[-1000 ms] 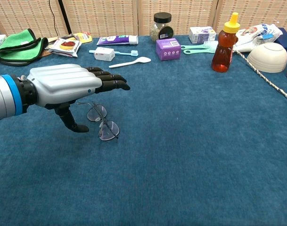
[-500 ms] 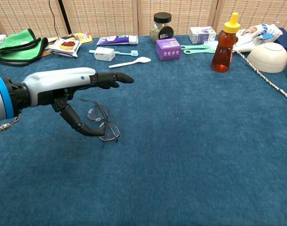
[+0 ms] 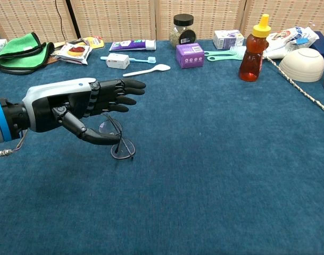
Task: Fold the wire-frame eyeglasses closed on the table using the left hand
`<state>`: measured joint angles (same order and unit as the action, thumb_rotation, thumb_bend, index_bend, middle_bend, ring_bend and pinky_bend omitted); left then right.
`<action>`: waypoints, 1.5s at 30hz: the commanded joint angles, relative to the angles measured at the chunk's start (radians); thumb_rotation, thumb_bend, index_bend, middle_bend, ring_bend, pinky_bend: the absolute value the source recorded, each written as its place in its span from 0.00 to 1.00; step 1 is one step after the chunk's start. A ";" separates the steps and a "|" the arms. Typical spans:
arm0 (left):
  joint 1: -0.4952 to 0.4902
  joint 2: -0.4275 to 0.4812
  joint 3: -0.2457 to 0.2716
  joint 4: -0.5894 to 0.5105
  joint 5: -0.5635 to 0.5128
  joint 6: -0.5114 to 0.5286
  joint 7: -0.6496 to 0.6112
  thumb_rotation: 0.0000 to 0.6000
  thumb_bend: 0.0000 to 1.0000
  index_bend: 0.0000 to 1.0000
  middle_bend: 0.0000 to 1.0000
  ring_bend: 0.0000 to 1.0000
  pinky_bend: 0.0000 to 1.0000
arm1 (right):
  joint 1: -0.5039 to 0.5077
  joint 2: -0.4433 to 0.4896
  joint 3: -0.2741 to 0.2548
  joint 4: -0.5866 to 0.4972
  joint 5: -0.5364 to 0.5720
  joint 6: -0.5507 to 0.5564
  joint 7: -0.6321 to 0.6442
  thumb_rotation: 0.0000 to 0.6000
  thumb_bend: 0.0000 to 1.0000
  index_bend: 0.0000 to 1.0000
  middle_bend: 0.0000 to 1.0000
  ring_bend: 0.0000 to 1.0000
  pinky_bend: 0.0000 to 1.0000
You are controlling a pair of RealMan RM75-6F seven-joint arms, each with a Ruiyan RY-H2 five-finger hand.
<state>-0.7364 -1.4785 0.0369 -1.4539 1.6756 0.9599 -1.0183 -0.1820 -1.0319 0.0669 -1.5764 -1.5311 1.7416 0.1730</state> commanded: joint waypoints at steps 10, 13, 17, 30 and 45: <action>-0.014 -0.079 0.073 0.140 0.047 0.059 -0.179 0.93 0.20 0.00 0.00 0.00 0.00 | -0.002 0.004 0.000 -0.007 0.000 0.003 -0.007 1.00 0.02 0.11 0.00 0.00 0.02; -0.014 -0.095 0.084 0.161 0.046 0.063 -0.207 0.93 0.20 0.00 0.00 0.00 0.00 | -0.001 0.005 0.000 -0.009 -0.002 0.005 -0.010 1.00 0.02 0.11 0.00 0.00 0.02; -0.014 -0.113 0.093 0.191 0.047 0.074 -0.228 0.93 0.20 0.00 0.00 0.00 0.00 | -0.001 0.009 0.000 -0.015 -0.003 0.006 -0.015 1.00 0.02 0.11 0.00 0.00 0.02; -0.016 -0.095 0.088 0.197 0.045 0.128 -0.205 0.93 0.20 0.00 0.00 0.00 0.00 | 0.001 0.012 0.000 -0.023 -0.003 0.004 -0.023 1.00 0.02 0.11 0.00 0.00 0.02; 0.096 0.282 0.107 -0.169 -0.063 0.169 0.478 0.93 0.20 0.00 0.00 0.00 0.00 | 0.023 0.005 0.004 -0.010 0.005 -0.034 -0.015 1.00 0.02 0.11 0.00 0.00 0.02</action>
<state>-0.6849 -1.3169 0.1310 -1.4973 1.6679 1.1292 -0.6690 -0.1606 -1.0265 0.0702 -1.5872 -1.5258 1.7096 0.1580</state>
